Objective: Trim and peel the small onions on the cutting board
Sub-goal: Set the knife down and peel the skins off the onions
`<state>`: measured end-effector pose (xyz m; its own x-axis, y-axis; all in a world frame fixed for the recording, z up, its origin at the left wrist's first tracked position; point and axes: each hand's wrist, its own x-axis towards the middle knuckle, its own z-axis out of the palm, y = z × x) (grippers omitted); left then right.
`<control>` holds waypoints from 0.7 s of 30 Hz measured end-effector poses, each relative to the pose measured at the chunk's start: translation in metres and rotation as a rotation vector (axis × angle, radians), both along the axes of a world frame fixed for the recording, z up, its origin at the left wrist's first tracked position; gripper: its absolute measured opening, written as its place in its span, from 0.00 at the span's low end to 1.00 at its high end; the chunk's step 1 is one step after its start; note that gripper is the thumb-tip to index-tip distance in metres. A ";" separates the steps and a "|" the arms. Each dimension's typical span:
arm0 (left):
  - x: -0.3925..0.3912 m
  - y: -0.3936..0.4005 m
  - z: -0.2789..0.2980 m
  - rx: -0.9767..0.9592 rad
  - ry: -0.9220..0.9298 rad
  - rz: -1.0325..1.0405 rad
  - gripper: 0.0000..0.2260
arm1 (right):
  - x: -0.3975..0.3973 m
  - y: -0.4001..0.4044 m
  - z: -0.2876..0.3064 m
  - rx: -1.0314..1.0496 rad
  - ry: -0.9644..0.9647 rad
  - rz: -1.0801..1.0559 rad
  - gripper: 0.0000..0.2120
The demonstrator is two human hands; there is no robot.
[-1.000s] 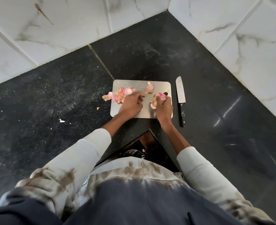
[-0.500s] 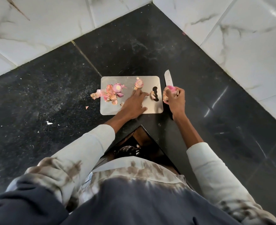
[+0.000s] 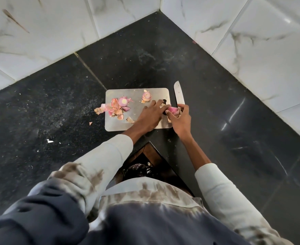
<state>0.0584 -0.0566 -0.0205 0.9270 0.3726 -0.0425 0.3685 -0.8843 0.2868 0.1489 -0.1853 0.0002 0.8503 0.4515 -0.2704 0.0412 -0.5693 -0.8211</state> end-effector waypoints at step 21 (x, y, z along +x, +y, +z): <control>-0.105 0.057 -0.005 0.117 0.042 -0.029 0.20 | -0.039 0.041 -0.005 0.068 0.077 0.089 0.27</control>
<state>-0.0466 0.0002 -0.0259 0.9358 0.3502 -0.0391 0.3517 -0.9213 0.1657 0.1098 -0.1442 -0.0050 0.7841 0.5437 -0.2993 0.0248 -0.5093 -0.8602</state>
